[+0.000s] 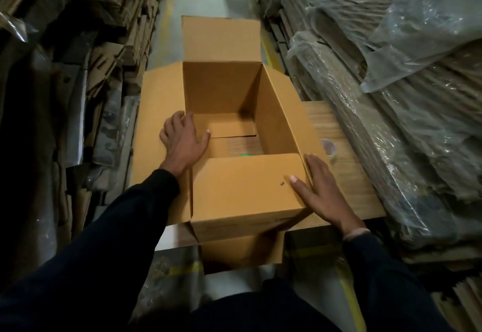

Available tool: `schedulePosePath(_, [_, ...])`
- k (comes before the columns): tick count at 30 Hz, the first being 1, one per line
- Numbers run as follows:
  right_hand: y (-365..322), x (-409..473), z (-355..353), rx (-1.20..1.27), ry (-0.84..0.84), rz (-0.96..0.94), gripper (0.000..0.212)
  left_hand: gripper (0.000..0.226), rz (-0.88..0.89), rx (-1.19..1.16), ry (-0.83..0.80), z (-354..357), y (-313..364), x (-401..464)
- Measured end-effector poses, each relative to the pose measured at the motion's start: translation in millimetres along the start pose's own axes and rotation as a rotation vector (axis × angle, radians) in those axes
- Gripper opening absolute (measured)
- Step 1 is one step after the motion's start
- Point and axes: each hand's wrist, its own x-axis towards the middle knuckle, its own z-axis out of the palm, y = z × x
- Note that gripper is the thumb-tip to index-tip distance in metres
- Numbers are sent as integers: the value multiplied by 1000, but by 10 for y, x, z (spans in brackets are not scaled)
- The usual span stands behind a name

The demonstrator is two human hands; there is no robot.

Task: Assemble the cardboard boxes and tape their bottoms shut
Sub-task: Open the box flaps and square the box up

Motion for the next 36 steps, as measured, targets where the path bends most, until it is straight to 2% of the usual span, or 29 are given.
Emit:
schedulePosePath(4, [-224, 429, 4, -179, -56, 9, 102, 74, 10, 34, -18, -27, 142, 357])
schedulePosePath(8, [-361, 1086, 48, -251, -51, -55, 105, 75, -39, 125, -40, 68, 242, 624])
schedulePosePath(12, [-474, 1820, 45, -269, -51, -102, 104, 77, -78, 181, -5, 174, 257, 732])
schedulePosePath(18, [-639, 2910, -6, -183, -89, -117, 112, 94, -160, 118, -42, 230, 266, 1020])
schedulePosePath(21, [-789, 3379, -79, -51, -114, -111, 118, 101, -167, 142, -50, 269, 263, 1011])
schedulePosePath(23, [-885, 3631, -126, 120, -145, -84, 125, 103, -168, 159, -51, 270, 269, 985])
schedulePosePath(25, [-984, 3810, -168, 354, -173, -39, 131, 106, -170, 144, -43, 272, 266, 987])
schedulePosePath(29, [-1067, 4185, -248, 871, -190, 120, 130, 107, -185, 105, -39, 282, 237, 996])
schedulePosePath(30, [-1064, 4248, -279, 1004, -185, 148, 120, 106, -196, 84, -39, 279, 225, 999])
schedulePosePath(32, [-1054, 4221, -381, 1112, -96, 87, 79, 102, -214, 25, -32, 266, 189, 1013])
schedulePosePath(33, [-1060, 4162, -430, 1162, -55, 57, 65, 100, -218, -5, -25, 256, 178, 1015])
schedulePosePath(34, [-1027, 4123, -441, 1222, -55, 61, 67, 97, -221, -35, -17, 250, 173, 1013])
schedulePosePath(36, [-880, 4046, -415, 1191, -151, 31, 69, 93, -223, -116, 6, 233, 179, 1003])
